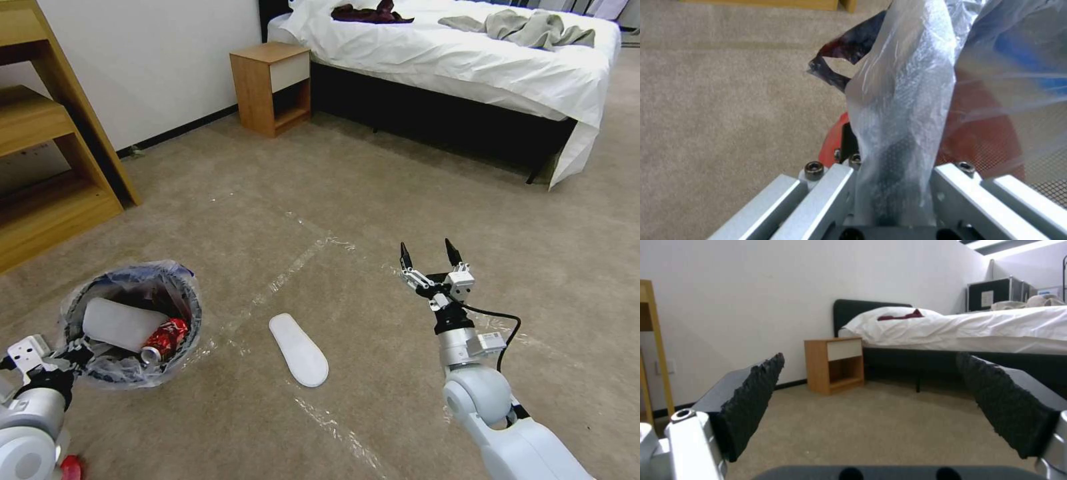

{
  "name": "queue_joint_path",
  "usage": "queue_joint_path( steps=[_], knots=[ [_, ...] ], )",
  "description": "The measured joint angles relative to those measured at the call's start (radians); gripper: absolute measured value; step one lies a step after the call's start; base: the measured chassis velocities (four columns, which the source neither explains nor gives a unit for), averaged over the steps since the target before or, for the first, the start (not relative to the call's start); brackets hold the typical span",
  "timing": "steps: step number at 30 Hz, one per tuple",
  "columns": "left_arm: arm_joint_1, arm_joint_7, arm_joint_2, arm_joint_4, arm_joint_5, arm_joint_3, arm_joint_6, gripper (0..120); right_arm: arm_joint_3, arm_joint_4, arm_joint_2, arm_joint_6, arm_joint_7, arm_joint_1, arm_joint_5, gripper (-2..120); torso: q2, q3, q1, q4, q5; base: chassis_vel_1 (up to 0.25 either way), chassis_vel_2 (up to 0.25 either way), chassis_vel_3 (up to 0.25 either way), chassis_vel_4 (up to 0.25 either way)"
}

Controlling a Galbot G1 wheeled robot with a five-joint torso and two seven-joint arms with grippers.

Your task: Pick up the trash bin and place the garbage on the floor into it.

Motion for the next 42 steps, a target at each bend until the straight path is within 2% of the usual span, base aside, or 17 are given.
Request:
queue_joint_path(
  steps=[11, 17, 26, 35, 37, 38, 41, 42],
  knots=[
    [0.014, 0.010, 0.016, 0.013, 0.025, -0.020, -0.003, 0, -0.001, -0.003, -0.004, 0.000, 0.000, 0.008, 0.001, 99, 0.000, 0.000, 0.000, 0.0001, -0.0001, 0.000, 0.000, 0.000, 0.000],
    [0.019, -0.016, 0.022, 0.013, -0.008, -0.041, 0.012, 0, -0.006, 0.003, -0.016, -0.009, 0.002, 0.017, 0.005, 99, 0.000, 0.000, 0.000, 0.0001, 0.0000, 0.000, 0.000, 0.000, 0.000],
    [0.015, -0.021, 0.020, 0.014, -0.016, -0.034, 0.019, 0, -0.024, 0.018, -0.038, -0.037, 0.019, 0.019, 0.018, 100, 0.000, 0.000, 0.000, 0.0000, 0.0001, 0.000, 0.000, 0.000, 0.000],
    [0.007, -0.018, 0.021, 0.027, -0.013, -0.023, 0.019, 0, -0.172, 0.085, -0.122, -0.178, 0.116, 0.092, 0.161, 100, 0.000, 0.000, 0.000, 0.0001, 0.0001, 0.000, 0.000, 0.000, 0.000],
    [0.008, -0.018, 0.021, 0.025, -0.012, -0.023, 0.019, 0, -0.271, 0.121, -0.149, -0.266, 0.198, 0.150, 0.239, 100, 0.000, 0.000, 0.000, 0.0001, 0.0000, 0.000, 0.000, 0.000, 0.000],
    [0.008, -0.018, 0.021, 0.025, -0.012, -0.023, 0.019, 0, -0.271, 0.121, -0.149, -0.266, 0.198, 0.150, 0.239, 100, 0.000, 0.000, 0.000, 0.0001, 0.0000, 0.000, 0.000, 0.000, 0.000],
    [0.008, -0.019, 0.019, 0.023, -0.011, -0.023, 0.019, 0, -0.417, 0.141, -0.171, -0.359, 0.276, 0.233, 0.333, 100, 0.000, 0.000, 0.000, 0.0003, 0.0000, 0.000, 0.000, 0.000, 0.000],
    [0.008, -0.019, 0.019, 0.023, -0.011, -0.023, 0.019, 0, -0.417, 0.141, -0.171, -0.359, 0.276, 0.233, 0.333, 100, 0.000, 0.000, 0.000, 0.0003, 0.0000, 0.000, 0.000, 0.000, 0.000]
  ],
)
